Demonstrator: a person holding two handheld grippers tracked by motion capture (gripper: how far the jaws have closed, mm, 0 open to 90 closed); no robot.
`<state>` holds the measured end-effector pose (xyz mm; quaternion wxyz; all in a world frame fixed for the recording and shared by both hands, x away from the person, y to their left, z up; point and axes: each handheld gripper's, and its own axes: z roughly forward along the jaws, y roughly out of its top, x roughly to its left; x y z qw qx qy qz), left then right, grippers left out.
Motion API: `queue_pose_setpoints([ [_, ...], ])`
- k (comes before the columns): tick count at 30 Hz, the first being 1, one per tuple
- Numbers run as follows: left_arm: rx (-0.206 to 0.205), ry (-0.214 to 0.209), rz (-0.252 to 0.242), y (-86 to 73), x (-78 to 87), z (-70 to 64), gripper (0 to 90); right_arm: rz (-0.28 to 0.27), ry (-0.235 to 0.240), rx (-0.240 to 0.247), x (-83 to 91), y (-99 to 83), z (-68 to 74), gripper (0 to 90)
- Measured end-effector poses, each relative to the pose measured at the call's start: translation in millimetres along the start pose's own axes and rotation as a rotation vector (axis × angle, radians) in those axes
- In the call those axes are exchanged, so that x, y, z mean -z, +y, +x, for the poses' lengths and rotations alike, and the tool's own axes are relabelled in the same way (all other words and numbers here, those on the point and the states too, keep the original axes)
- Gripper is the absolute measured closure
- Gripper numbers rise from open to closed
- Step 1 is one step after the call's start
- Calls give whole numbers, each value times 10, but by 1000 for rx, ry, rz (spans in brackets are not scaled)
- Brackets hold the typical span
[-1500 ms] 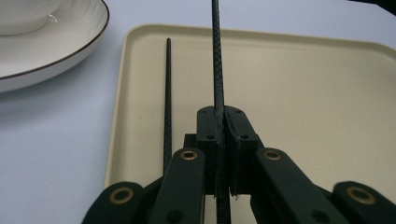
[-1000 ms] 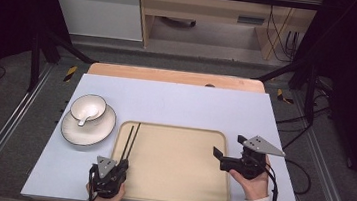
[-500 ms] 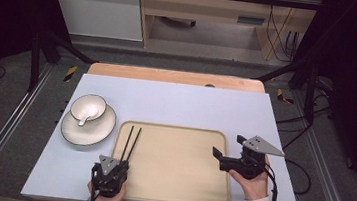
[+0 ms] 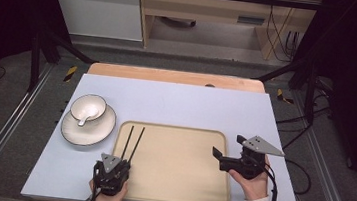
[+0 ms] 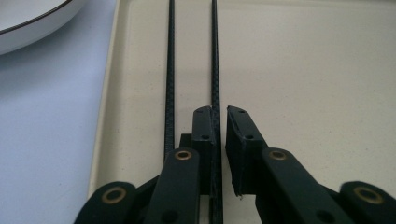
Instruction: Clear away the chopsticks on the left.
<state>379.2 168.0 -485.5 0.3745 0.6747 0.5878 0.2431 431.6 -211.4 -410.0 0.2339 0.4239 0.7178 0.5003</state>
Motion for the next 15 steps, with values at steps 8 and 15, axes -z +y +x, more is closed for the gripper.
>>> queue_pose_setpoints([
  [8, -46, -95, -33, 105, 87, -16, 683, -5, 0, -2, 19, 5, -18, 39],
  [15, -156, -191, -102, 361, 213, -43, 478, -14, -4, -9, 39, 14, -31, 37],
])
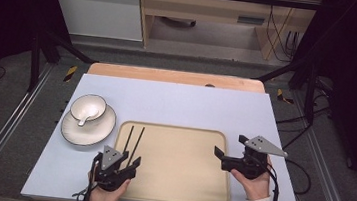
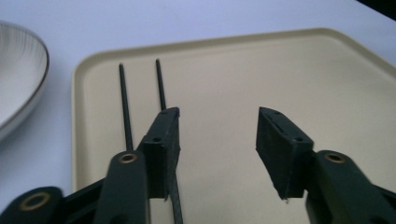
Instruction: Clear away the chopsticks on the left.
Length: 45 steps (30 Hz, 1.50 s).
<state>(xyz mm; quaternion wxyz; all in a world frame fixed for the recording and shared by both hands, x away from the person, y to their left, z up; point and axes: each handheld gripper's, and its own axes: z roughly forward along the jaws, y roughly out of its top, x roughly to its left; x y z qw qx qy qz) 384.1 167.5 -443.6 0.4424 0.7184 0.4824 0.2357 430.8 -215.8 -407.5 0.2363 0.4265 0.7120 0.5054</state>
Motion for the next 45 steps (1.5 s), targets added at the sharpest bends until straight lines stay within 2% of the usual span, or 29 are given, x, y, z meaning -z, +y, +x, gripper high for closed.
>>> queue_pose_setpoints([
  [1, -20, -15, -4, 41, 13, 4, 457, -1, 1, 2, 5, 1, -2, 37],
  [3, -33, -41, -14, 116, 23, 22, 406, -4, 3, -6, 10, 5, -1, 38],
  [4, -65, -44, -22, 190, 37, 43, 366, -3, 1, -4, 11, 3, -8, 37],
  [5, -65, -44, -22, 190, 37, 43, 344, -3, 1, -4, 11, 3, -8, 37],
  [7, -94, -49, -30, 264, 50, 67, 324, -2, 1, 2, 9, 0, -12, 37],
  [11, -116, -91, -34, 384, 75, 150, 262, -2, -1, -1, 11, 2, -10, 36],
  [14, -135, -101, -22, 423, 101, 215, 232, -4, -1, -1, 15, 5, -11, 36],
  [18, -183, -110, -14, 394, 155, 308, 189, -10, -3, -2, 24, 6, -13, 33],
  [22, -165, -140, -27, 329, 226, 432, 160, -16, -13, -2, 31, 6, -28, 30],
  [26, -149, -130, -43, 301, 297, 537, 139, -15, -20, -5, 36, 0, -43, 29],
  [32, -135, -144, -73, 201, 358, 651, 102, -21, -19, -4, 37, -4, -40, 29],
  [39, -132, -145, -72, 129, 362, 751, 98, -19, -23, 3, 47, -18, -62, 29],
  [45, -108, -137, -82, 108, 368, 830, 98, -20, -26, 4, 53, -25, -76, 29],
])
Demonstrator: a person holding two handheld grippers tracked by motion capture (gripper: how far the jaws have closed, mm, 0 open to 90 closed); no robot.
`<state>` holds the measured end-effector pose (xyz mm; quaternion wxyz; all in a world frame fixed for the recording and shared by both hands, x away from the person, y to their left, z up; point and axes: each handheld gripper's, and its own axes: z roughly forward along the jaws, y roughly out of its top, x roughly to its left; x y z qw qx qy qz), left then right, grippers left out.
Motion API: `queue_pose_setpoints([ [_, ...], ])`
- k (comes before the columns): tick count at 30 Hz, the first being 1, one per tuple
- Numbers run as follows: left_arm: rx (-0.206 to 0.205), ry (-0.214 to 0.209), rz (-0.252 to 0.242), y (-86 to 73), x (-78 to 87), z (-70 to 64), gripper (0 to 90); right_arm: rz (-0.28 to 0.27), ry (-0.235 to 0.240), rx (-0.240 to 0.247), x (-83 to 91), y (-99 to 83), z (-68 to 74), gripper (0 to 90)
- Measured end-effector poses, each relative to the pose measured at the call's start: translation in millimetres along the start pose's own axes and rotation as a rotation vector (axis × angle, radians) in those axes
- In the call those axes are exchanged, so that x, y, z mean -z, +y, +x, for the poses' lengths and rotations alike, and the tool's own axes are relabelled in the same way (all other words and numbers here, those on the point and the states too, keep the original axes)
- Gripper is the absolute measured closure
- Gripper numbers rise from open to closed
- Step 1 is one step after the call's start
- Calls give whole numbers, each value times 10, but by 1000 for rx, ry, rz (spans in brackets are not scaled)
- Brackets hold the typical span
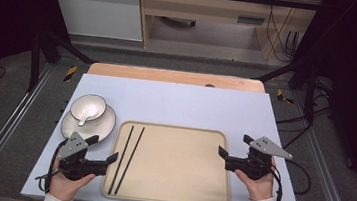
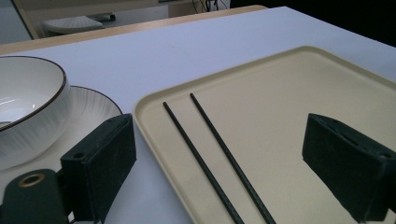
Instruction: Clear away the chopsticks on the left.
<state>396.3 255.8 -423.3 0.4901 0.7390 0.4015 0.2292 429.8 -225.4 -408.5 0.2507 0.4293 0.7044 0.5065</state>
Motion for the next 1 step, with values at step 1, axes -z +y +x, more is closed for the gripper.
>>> queue_pose_setpoints([
  [1, 2, 5, 0, -2, 3, 11, 98, 0, 3, 4, -3, 0, 3, 29],
])
